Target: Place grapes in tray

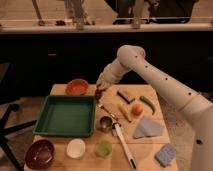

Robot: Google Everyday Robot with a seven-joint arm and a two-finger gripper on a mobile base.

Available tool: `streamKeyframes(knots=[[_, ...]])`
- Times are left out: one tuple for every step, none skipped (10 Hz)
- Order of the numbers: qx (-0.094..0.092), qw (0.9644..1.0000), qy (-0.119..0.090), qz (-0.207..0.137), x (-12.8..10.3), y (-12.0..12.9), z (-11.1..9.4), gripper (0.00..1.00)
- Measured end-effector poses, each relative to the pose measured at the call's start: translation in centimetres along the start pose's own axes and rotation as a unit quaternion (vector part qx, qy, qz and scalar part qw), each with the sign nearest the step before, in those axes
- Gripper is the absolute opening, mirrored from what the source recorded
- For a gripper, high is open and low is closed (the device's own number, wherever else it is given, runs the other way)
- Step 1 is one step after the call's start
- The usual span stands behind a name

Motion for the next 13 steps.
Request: streamKeyframes(knots=[[-0.010, 0.9998, -0.015, -0.012, -1.6, 0.7, 0.6, 0.00], [-0.017, 0.9994, -0.023, -0.021, -2.6, 1.0, 1.1, 0.00], [-0.029, 0.9985, -0.032, -0.035, -4.3, 1.4, 2.0, 0.00], [-0.039, 0.9975, -0.037, -0.046, -5.4, 1.7, 2.8, 0.00], [-0.049, 0.9964, -0.039, -0.056, -6.5, 2.0, 3.7, 0.00], [-0.057, 0.9954, -0.041, -0.066, -7.3, 2.2, 4.4, 0.00], [-0.069, 0.9939, -0.044, -0.074, -8.2, 2.6, 5.7, 0.00], [-0.075, 0.9933, -0.044, -0.076, -8.5, 2.8, 6.4, 0.00], [-0.084, 0.9925, -0.045, -0.077, -8.8, 3.1, 7.3, 0.00], [-0.091, 0.9917, -0.046, -0.078, -9.0, 3.4, 8.2, 0.00], [-0.100, 0.9905, -0.048, -0.081, -9.4, 3.7, 9.0, 0.00], [-0.104, 0.9898, -0.049, -0.083, -9.6, 3.8, 9.2, 0.00], [-0.103, 0.9901, -0.049, -0.082, -9.5, 3.8, 9.1, 0.00]])
